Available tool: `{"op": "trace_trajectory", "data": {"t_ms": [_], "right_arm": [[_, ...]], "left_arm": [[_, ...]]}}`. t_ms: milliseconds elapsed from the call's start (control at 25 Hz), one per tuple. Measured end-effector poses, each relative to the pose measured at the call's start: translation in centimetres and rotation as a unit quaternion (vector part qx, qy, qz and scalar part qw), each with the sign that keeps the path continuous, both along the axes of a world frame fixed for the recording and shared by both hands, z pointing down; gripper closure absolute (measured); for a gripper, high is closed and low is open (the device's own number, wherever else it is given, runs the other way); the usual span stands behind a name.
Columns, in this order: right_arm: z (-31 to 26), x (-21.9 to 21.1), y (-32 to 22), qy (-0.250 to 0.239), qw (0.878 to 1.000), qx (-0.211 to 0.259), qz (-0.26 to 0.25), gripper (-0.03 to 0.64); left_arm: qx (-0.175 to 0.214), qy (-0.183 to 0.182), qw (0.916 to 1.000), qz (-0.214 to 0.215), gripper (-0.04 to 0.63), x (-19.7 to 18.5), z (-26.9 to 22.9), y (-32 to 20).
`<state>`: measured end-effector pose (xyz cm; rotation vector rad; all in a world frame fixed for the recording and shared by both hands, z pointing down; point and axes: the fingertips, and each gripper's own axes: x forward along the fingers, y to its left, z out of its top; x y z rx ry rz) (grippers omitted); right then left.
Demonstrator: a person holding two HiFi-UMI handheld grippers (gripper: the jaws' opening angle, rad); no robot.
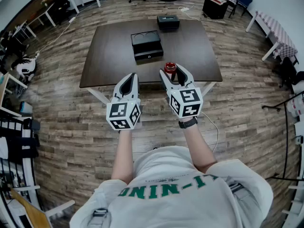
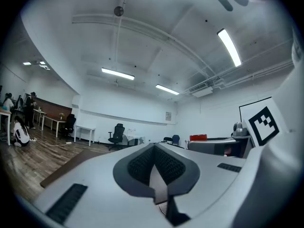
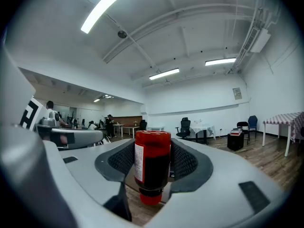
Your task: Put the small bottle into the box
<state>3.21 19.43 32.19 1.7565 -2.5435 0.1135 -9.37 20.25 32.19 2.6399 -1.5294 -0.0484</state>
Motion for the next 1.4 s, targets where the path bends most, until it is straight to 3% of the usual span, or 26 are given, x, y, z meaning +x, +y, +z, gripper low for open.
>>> {"op": "trace_trajectory", "data": {"t_ms": [200,400,640,920,1400], "right_arm": [[1.6,-2.3,1.1,0.005,1.000,-0.012,0.003,0.387],[1.1,-1.7,0.9,0.010,1.000,-0.008,0.021,0.387],[2.7,-1.7,-2.6,0.019,1.000,-0.022,0.000,0.387],[4.6,-1.0,-10.6,-0.023,0.998,-0.047,-0.030,0.387],[2.5,1.7,-27.2,-0.056,0.994,-0.040,-0.090,0.387]], "left_arm": [[-0.004,0.000,0.9999,-0.010,0.584,-2.3,1.3,0.4],[0.004,0.015,0.9998,-0.012,0.584,-3.1,1.4,-0.3],[0.002,0.032,0.9991,-0.026,0.584,-3.3,1.8,-3.8],[-0.003,0.016,0.9991,-0.040,0.584,-1.8,2.8,-11.6],[0.022,-0.015,0.9952,-0.094,0.583,1.0,0.2,-27.5]]}}
